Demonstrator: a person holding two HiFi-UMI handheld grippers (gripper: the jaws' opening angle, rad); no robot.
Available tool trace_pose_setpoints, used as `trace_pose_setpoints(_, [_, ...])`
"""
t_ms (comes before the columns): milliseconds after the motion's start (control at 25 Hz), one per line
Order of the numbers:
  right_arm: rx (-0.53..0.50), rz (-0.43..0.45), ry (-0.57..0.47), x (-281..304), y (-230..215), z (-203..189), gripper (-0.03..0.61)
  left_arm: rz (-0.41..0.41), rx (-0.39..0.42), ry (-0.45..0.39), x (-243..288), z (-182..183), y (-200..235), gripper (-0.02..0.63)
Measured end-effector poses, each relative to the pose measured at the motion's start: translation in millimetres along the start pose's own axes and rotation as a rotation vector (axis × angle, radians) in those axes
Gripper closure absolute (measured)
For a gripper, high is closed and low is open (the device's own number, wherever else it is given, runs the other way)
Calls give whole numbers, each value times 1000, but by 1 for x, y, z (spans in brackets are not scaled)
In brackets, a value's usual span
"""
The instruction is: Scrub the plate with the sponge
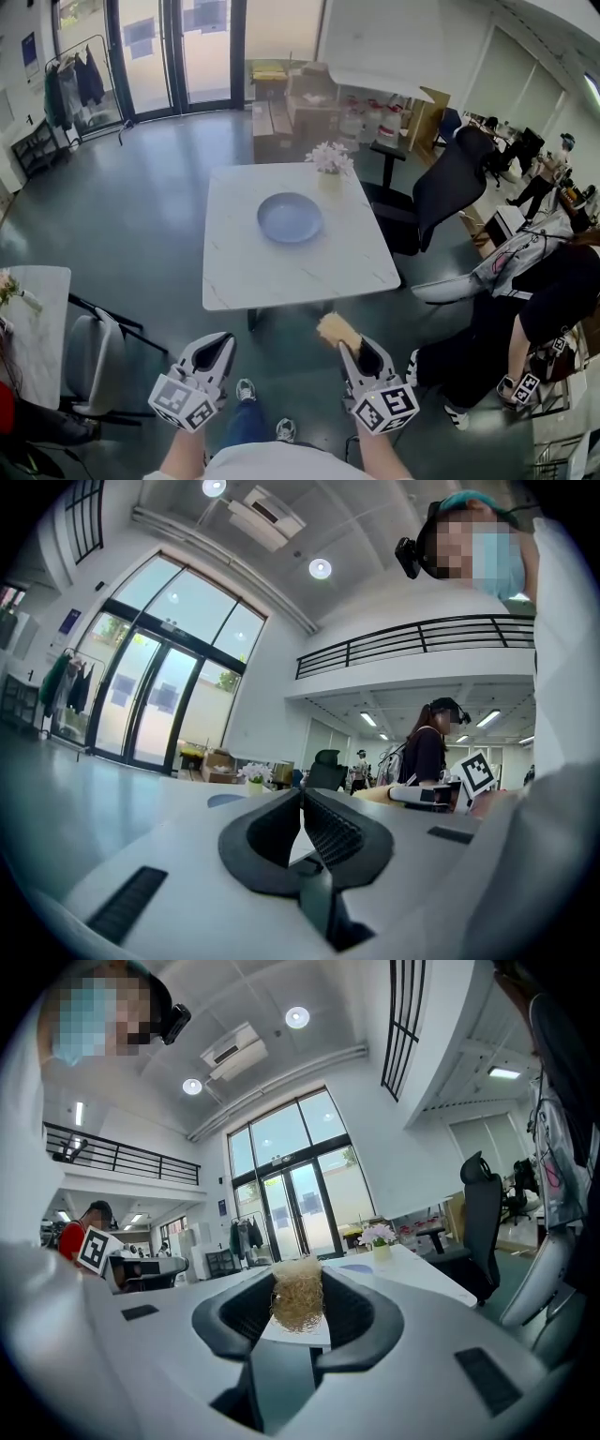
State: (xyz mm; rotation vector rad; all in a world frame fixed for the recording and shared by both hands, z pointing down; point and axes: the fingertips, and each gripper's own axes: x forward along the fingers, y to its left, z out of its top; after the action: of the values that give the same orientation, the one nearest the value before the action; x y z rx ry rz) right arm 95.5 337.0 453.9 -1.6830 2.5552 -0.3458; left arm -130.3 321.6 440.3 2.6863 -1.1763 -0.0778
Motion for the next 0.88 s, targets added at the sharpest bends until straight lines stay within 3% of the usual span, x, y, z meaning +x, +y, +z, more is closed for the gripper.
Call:
trace_pose_setpoints(520, [-11, -104, -36, 101, -17, 25, 433, -112, -5, 5, 83, 31, 85, 577])
trace_pose_setpoints(880, [0, -181, -60, 160, -13, 21, 433, -197, 12, 13, 119, 43, 145, 577])
